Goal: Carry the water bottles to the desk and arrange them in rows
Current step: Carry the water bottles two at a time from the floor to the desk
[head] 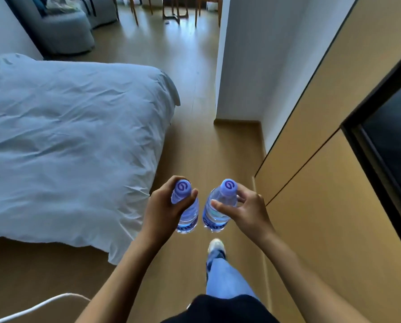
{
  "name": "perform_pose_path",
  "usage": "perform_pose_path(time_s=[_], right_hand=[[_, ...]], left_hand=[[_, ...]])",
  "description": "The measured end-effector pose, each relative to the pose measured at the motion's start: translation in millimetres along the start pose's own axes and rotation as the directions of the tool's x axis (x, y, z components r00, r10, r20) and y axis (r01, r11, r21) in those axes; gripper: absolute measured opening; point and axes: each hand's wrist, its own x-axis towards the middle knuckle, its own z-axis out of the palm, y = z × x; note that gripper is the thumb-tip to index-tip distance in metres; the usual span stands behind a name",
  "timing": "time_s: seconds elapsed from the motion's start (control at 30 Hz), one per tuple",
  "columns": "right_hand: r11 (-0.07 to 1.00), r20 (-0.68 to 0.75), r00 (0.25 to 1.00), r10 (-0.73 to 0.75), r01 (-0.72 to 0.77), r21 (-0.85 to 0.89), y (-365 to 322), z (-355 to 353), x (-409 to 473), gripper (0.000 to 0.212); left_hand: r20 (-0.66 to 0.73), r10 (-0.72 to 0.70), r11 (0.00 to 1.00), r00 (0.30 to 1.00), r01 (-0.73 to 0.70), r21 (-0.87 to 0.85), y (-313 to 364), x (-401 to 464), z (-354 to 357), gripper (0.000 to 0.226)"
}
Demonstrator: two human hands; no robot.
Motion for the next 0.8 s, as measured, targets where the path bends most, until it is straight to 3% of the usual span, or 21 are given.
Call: perform_pose_path(time_s=[0.27, 0.47, 0.67, 0.8], right_hand=[[0.994, 0.079, 0.991, -0.107, 0.109, -0.026, -7, -7, 242, 0.039], [0.983, 0.087, 0.979, -0.184, 0.183, 0.017, -31, -13, 421, 0.038], [0.983, 0.102, 0.978, -0.185, 0.181, 0.042, -40, -1, 583, 0.043], [0.985, 0.089, 0.981, -0.174, 0.172, 0.033, -40, 18, 696, 0.047]], left_hand=[[-0.066, -0.058, 0.998, 0.996, 0.057, -0.026, -39, 223, 24, 0.029], [-0.098, -0.069, 0.998, 0.993, 0.068, -0.011, -50, 392, 29, 0.019], [-0.152, -0.091, 0.996, 0.984, 0.092, 0.000, -82, 549, 29, 0.024], [-0.111, -0.019, 0.996, 0.994, 0.028, 0.079, -118, 669, 21, 0.028]])
